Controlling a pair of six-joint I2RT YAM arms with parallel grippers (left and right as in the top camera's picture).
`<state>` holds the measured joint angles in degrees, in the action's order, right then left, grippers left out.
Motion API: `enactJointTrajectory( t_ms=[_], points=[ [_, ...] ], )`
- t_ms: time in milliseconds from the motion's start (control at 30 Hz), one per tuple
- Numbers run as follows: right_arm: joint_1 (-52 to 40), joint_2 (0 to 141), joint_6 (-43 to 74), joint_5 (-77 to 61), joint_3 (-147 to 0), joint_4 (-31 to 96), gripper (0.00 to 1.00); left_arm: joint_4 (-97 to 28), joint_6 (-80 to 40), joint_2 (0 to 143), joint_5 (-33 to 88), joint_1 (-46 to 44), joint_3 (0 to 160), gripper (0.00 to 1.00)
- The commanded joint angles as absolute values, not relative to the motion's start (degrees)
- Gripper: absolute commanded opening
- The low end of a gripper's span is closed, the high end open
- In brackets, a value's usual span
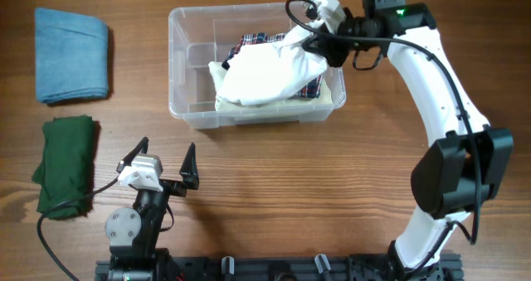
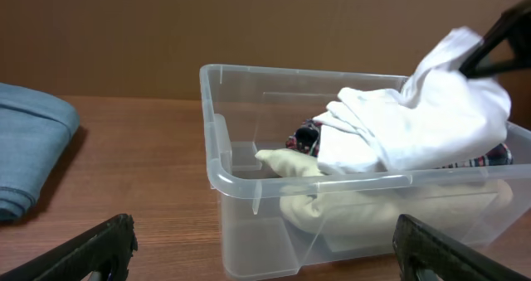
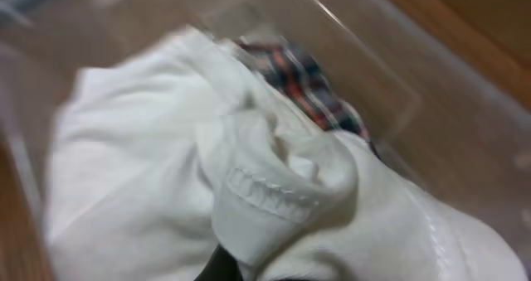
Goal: Pack container
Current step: 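Release the white garment and spread it right inside the bin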
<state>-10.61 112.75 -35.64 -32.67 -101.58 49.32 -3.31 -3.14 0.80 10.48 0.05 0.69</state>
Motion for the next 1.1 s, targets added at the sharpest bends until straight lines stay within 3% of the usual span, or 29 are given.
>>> enactJointTrajectory(
  t_ms=[0,233,333,367,467,867,967,1067],
  points=[
    [-10.6,115.0,-27.9,-21.1,-101.4,49.5,0.04,-3.5,-3.5,0.5,10.0,-0.3,0.3,1.00],
    [-10.6,115.9,-17.5,-13.7,-101.4,53.4,0.07,-3.5,-3.5,0.5,10.0,-0.3,0.3,1.00],
    [-10.6,115.8,-15.5,-13.7,-101.4,56.0,0.26,-3.5,-3.5,0.5,10.0,-0.3,0.3,1.00],
    [-10.6,115.8,-14.7,-13.7,-101.4,56.9,0.38,-3.5,-3.5,0.5,10.0,-0.3,0.3,1.00],
    [-10.6,115.8,-13.3,-14.0,-101.4,59.2,0.55,-3.5,-3.5,0.5,10.0,-0.3,0.3,1.00],
    [-10.9,113.3,-11.4,-18.0,-105.5,56.3,0.67,-3.5,-3.5,0.5,10.0,-0.3,0.3,1.00],
    [-11.5,110.9,-10.0,-15.8,-105.9,52.4,0.80,-3.5,-3.5,0.5,10.0,-0.3,0.3,1.00],
    [-11.8,109.0,-8.8,-14.8,-105.9,50.8,0.83,-3.5,-3.5,0.5,10.0,-0.3,0.3,1.00]
  ],
)
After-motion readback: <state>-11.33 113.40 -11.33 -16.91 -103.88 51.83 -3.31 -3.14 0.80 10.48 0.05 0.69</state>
